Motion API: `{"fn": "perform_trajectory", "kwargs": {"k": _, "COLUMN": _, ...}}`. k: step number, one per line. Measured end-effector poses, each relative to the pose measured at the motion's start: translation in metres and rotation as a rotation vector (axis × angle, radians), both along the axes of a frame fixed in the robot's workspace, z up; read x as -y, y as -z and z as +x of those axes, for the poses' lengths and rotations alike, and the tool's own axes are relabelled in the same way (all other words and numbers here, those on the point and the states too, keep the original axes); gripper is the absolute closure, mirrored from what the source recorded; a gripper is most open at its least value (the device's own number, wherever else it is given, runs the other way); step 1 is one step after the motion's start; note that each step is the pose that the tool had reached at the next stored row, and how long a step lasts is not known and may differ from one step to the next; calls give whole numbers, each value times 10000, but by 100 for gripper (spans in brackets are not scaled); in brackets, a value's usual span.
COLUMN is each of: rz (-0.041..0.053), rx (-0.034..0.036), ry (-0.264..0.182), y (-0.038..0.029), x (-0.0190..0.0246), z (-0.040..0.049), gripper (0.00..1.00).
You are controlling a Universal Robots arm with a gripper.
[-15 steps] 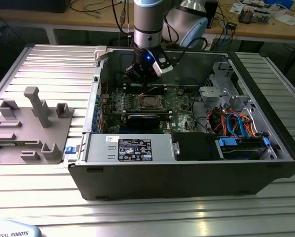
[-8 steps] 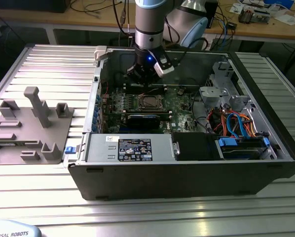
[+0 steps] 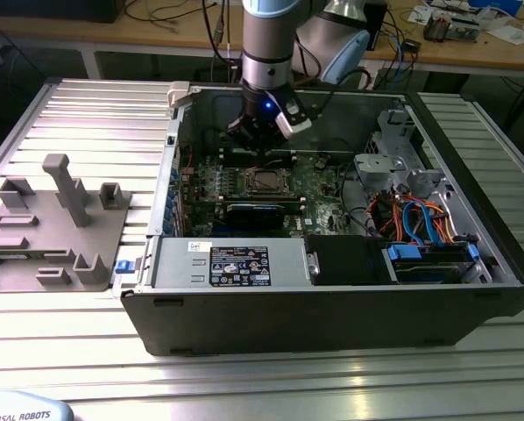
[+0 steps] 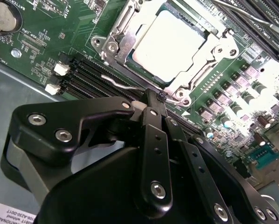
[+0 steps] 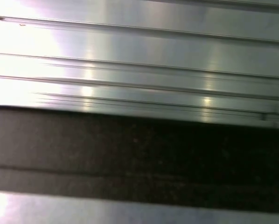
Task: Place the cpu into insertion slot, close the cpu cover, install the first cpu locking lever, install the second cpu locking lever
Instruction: 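Install the first cpu locking lever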
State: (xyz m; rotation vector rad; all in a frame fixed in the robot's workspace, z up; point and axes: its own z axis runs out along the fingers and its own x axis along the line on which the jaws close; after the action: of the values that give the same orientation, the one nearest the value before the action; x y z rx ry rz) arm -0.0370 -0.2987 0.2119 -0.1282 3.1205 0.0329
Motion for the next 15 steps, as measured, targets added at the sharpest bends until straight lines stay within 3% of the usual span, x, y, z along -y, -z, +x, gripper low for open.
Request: {"fn": "perform_trajectory", "kwargs": {"k": 15, "rz": 1, "rx": 1, "ry": 0, "y": 40, "x": 0, "z": 83, "gripper": 89}}
